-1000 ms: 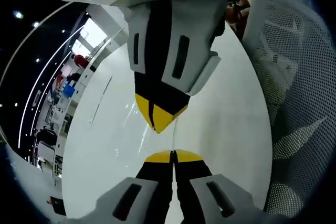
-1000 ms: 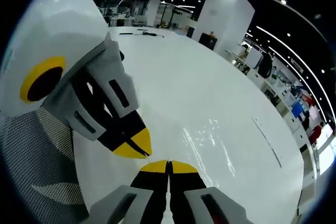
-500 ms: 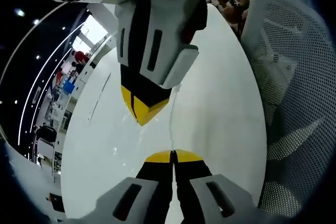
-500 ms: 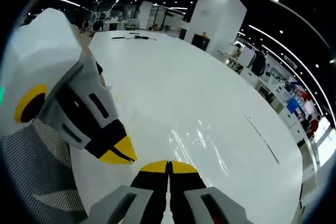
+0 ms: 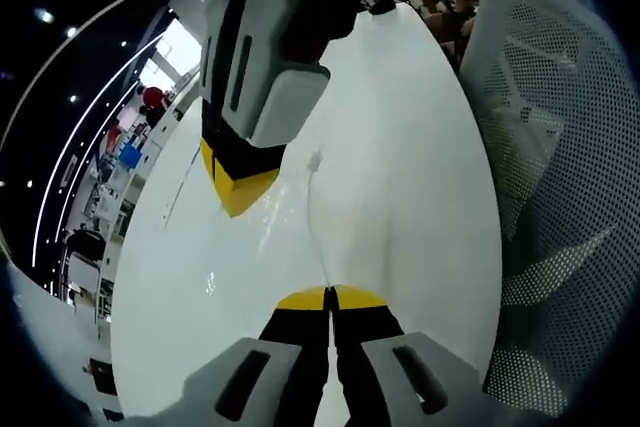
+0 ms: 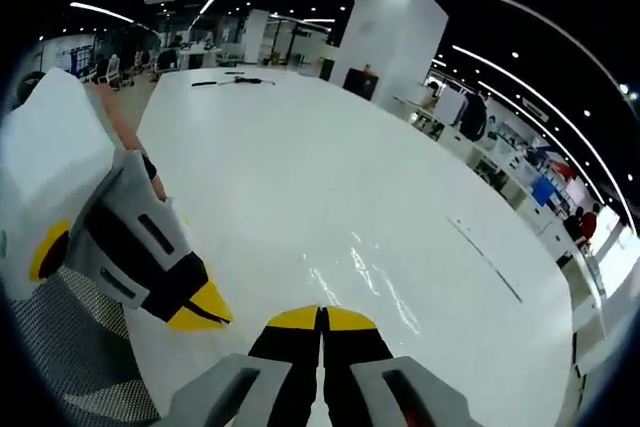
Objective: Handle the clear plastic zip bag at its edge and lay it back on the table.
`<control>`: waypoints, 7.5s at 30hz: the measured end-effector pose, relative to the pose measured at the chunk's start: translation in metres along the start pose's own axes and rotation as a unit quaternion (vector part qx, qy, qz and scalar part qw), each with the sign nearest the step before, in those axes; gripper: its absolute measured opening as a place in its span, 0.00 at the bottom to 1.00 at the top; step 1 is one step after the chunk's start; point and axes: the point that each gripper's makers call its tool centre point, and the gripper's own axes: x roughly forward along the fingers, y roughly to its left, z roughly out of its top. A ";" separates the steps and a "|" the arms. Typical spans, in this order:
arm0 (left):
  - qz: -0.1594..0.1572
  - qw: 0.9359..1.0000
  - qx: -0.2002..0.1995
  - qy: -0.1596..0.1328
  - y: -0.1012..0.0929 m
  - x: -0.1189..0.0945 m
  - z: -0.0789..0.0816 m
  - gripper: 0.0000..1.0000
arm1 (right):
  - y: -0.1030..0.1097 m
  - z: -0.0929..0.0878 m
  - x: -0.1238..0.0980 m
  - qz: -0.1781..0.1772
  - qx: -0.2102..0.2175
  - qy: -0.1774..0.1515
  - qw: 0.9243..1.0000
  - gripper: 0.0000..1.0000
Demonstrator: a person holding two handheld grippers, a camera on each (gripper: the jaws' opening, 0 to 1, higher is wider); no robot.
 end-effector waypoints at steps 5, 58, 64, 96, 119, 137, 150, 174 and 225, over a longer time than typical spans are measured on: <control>-0.005 1.000 0.002 0.004 -0.003 0.002 -0.001 0.00 | -0.002 0.008 -0.001 -0.012 0.018 -0.010 1.000 0.00; 0.011 0.999 -0.042 0.021 0.007 0.006 -0.005 0.00 | -0.023 0.046 -0.012 -0.040 0.019 -0.051 0.998 0.00; 0.023 0.998 -0.057 0.024 0.014 0.004 -0.009 0.00 | -0.017 0.041 -0.008 -0.028 0.017 -0.047 0.998 0.00; 0.038 0.991 -0.118 0.055 0.027 0.030 -0.017 0.00 | -0.008 0.017 0.009 0.012 -0.003 -0.021 1.000 0.02; 0.028 0.992 -0.108 0.060 0.021 0.039 -0.010 0.00 | -0.010 -0.036 -0.007 -0.021 0.080 0.014 0.996 0.03; 0.018 0.991 -0.124 0.053 0.009 0.032 -0.003 0.10 | 0.000 -0.058 0.001 -0.017 0.108 0.036 0.993 0.03; 0.033 0.971 -0.237 0.003 0.019 0.010 -0.009 0.17 | -0.009 -0.068 -0.005 -0.030 0.156 0.018 0.987 0.07; 0.091 0.929 -0.354 -0.060 0.054 -0.029 -0.045 0.36 | -0.030 -0.076 -0.030 -0.059 0.211 -0.017 0.976 0.26; 0.088 0.907 -0.397 -0.108 0.055 -0.051 -0.048 0.66 | -0.038 -0.098 -0.082 -0.102 0.266 -0.056 0.957 0.62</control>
